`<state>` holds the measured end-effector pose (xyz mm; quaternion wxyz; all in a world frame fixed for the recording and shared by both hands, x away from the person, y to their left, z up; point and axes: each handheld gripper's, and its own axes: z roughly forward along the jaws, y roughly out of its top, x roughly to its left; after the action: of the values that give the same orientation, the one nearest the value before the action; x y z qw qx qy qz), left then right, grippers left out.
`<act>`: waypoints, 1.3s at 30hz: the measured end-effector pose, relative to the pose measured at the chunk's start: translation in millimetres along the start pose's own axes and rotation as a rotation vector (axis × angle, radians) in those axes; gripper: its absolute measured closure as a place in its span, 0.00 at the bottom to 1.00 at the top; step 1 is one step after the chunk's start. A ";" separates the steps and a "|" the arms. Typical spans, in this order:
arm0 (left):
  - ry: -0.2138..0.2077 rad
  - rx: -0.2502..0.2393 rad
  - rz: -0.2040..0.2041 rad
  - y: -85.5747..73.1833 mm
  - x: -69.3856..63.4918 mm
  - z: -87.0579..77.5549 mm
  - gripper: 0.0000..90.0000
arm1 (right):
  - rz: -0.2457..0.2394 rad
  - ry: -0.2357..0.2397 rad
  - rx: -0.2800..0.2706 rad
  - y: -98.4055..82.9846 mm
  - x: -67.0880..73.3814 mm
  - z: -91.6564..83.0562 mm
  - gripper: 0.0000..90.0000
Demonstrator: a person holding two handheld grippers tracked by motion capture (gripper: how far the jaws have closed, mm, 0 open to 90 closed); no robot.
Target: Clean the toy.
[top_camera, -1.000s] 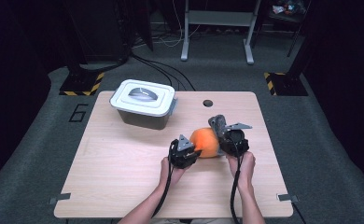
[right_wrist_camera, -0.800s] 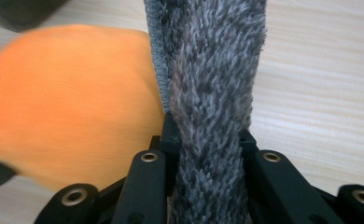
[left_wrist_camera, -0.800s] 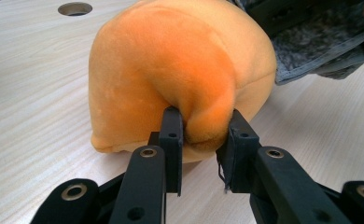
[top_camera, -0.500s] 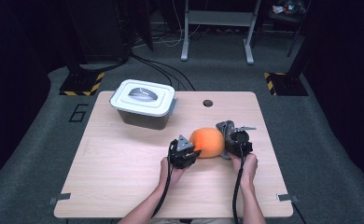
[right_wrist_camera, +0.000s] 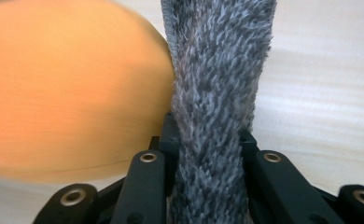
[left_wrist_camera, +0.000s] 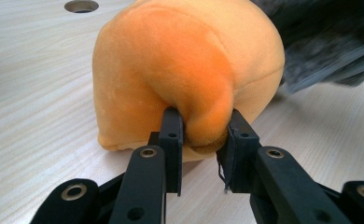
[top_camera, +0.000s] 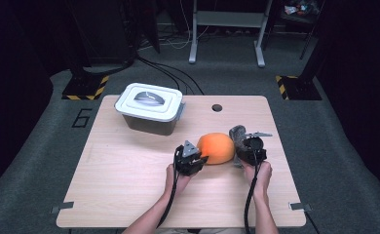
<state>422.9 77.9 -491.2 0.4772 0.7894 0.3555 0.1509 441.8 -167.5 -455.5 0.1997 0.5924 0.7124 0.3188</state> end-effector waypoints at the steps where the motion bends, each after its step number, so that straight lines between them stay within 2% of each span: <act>1: 0.000 -0.001 0.000 0.0 -0.2 0.2 0.80 | -0.014 0.001 -0.019 1.6 4.2 -7.2 0.81; 4: 0.001 -0.001 0.001 0.0 0.3 0.2 0.80 | -0.066 0.045 -0.071 7.2 20.1 -26.7 0.81; 5: 0.001 -0.003 -0.001 -0.1 0.5 0.2 0.80 | -0.079 0.048 -0.073 8.5 23.9 -29.7 0.81; 7: 0.001 -0.005 0.000 -0.1 0.8 0.3 0.80 | -0.100 0.095 -0.069 11.4 32.5 -32.7 0.81; 8: -0.007 -0.005 -0.006 0.0 1.2 -0.2 0.79 | -0.114 0.092 -0.060 12.5 37.8 -29.0 0.81; 11: -0.007 -0.008 -0.004 0.0 1.6 -0.3 0.76 | -0.107 0.097 -0.061 11.4 38.3 -23.1 0.81; 13: -0.010 -0.008 -0.004 0.0 1.8 -0.5 0.68 | -0.098 0.095 -0.060 10.5 37.8 -18.9 0.81; 14: -0.003 -0.006 0.006 0.3 1.1 -0.4 0.68 | -0.098 0.089 -0.064 10.5 36.8 -17.6 0.81; 16: 0.026 -0.007 0.034 0.5 -2.0 0.3 0.58 | -0.096 0.078 -0.065 12.3 34.2 -15.2 0.81; 18: 0.035 -0.004 0.049 0.4 -2.4 1.0 0.55 | -0.096 0.075 -0.068 12.8 33.8 -14.5 0.81; 19: 0.040 -0.004 0.047 -0.2 -3.5 2.4 0.50 | -0.093 0.071 -0.062 14.9 32.9 -13.0 0.81; 21: 0.056 0.005 0.061 -0.3 -3.4 3.9 0.48 | -0.087 0.081 -0.060 16.4 31.6 -11.9 0.81; 22: 0.055 0.007 0.056 -0.2 -3.1 5.0 0.48 | -0.087 0.081 -0.060 16.4 31.6 -11.9 0.81; 23: 0.073 0.009 0.062 -0.1 -3.2 6.8 0.47 | -0.090 0.081 -0.056 17.3 30.5 -11.4 0.81; 27: 0.086 0.010 0.046 -0.5 -1.6 12.6 0.45 | -0.071 0.089 -0.056 18.3 27.4 -7.5 0.81; 28: 0.088 0.008 0.051 -0.1 -2.2 12.6 0.50 | -0.073 0.095 -0.053 17.9 28.1 -7.2 0.81; 29: 0.091 0.006 0.059 0.3 -2.8 12.8 0.50 | -0.073 0.095 -0.053 17.9 28.1 -7.2 0.81; 30: 0.095 0.007 0.070 0.6 -3.8 13.4 0.54 | -0.073 0.085 -0.054 17.9 28.4 -7.2 0.81; 31: 0.094 0.001 0.071 0.5 -3.7 13.8 0.61 | -0.076 0.086 -0.052 17.9 28.2 -7.5 0.81; 34: 0.063 -0.007 0.035 1.7 -1.3 11.0 0.81 | -0.070 0.099 -0.066 17.3 25.9 -10.6 0.81; 39: 0.034 -0.004 0.005 4.2 -1.7 5.0 0.84 | -0.054 0.114 -0.084 16.2 23.8 -20.0 0.81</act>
<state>426.3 72.3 -489.9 0.4724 0.7866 0.3613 0.1660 435.0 -147.2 -427.7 0.1921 0.5449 0.7243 0.3763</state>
